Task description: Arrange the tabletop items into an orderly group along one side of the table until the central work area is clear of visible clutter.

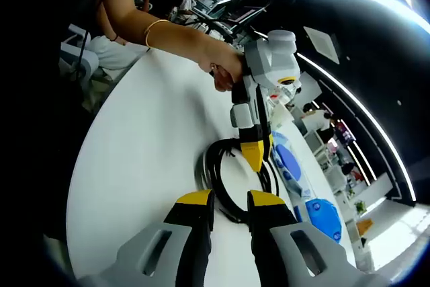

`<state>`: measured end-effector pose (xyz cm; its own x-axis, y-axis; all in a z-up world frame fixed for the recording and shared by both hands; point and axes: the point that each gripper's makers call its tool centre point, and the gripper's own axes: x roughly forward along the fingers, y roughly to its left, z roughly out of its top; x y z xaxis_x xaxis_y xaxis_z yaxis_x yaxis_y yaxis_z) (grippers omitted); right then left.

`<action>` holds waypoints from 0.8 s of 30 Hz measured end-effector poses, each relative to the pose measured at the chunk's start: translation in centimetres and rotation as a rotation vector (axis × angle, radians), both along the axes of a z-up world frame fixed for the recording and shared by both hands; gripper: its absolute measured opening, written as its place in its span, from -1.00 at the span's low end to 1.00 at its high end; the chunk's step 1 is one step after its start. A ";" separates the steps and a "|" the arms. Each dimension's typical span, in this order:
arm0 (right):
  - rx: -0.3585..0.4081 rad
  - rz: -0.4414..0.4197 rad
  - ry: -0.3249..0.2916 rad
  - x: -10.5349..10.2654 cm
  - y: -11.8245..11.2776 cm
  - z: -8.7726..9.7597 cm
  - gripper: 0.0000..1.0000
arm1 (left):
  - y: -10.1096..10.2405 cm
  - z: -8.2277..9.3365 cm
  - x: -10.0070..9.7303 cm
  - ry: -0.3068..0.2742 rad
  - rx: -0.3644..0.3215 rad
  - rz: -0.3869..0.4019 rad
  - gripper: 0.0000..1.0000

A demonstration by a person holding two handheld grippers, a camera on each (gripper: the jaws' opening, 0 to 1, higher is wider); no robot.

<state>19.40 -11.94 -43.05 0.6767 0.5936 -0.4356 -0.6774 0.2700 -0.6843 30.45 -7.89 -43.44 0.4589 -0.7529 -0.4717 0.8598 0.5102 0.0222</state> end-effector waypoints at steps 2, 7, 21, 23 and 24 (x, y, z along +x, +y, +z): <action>-0.010 0.001 0.003 0.1 0.1 -0.4 -0.65 | 0.1 -0.1 0.0 0.006 0.000 0.001 -0.44; 0.007 0.001 0.013 0.4 0.2 -0.7 -0.74 | -0.1 -0.4 -0.2 0.021 -0.014 -0.014 -0.52; 0.001 0.037 -0.003 0.4 0.6 -1.2 -0.88 | 0.0 0.0 0.7 -0.027 -0.045 -0.013 -0.85; -0.011 0.041 -0.008 0.4 0.8 -1.1 -0.89 | 0.0 0.1 0.7 -0.036 -0.042 -0.017 -0.86; -0.018 0.042 -0.010 0.4 0.9 -1.1 -0.90 | -0.1 0.2 0.8 -0.042 -0.044 -0.018 -0.87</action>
<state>19.82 -11.06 -44.18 0.6554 0.6139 -0.4399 -0.6812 0.2290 -0.6954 31.23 -7.96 -43.22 0.4636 -0.7807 -0.4191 0.8677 0.4958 0.0363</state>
